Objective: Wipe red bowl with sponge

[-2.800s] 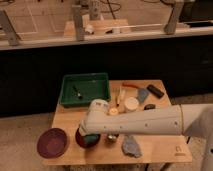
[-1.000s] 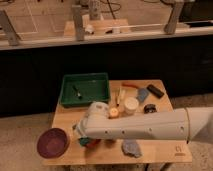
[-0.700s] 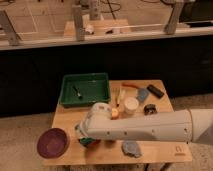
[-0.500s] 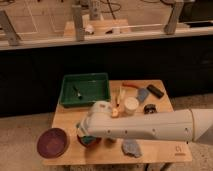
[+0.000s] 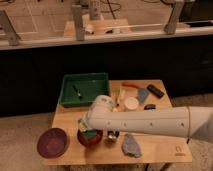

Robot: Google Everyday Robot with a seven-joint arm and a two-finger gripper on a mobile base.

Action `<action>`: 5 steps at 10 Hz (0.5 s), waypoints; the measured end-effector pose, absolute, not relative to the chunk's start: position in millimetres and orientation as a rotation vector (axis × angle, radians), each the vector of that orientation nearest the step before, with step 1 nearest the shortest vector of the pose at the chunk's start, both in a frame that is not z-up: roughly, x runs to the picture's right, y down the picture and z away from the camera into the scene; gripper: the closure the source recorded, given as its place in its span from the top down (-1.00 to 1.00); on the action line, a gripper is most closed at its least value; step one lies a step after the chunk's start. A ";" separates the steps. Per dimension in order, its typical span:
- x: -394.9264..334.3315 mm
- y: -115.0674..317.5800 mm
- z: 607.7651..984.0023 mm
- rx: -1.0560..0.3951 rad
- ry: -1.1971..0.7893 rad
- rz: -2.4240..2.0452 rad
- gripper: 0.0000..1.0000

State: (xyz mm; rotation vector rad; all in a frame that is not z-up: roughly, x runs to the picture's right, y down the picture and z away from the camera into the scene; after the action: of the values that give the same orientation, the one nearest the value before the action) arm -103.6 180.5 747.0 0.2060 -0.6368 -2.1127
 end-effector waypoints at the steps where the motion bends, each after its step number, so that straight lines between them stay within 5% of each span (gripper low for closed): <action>1: -102.3 181.8 748.5 0.204 -0.642 -2.110 -1.00; 5: -93.1 193.7 750.4 0.193 -0.679 -2.069 -1.00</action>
State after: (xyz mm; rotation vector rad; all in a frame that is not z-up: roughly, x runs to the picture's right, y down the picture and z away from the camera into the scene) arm -93.1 193.7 750.4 0.1932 -0.6790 -2.0688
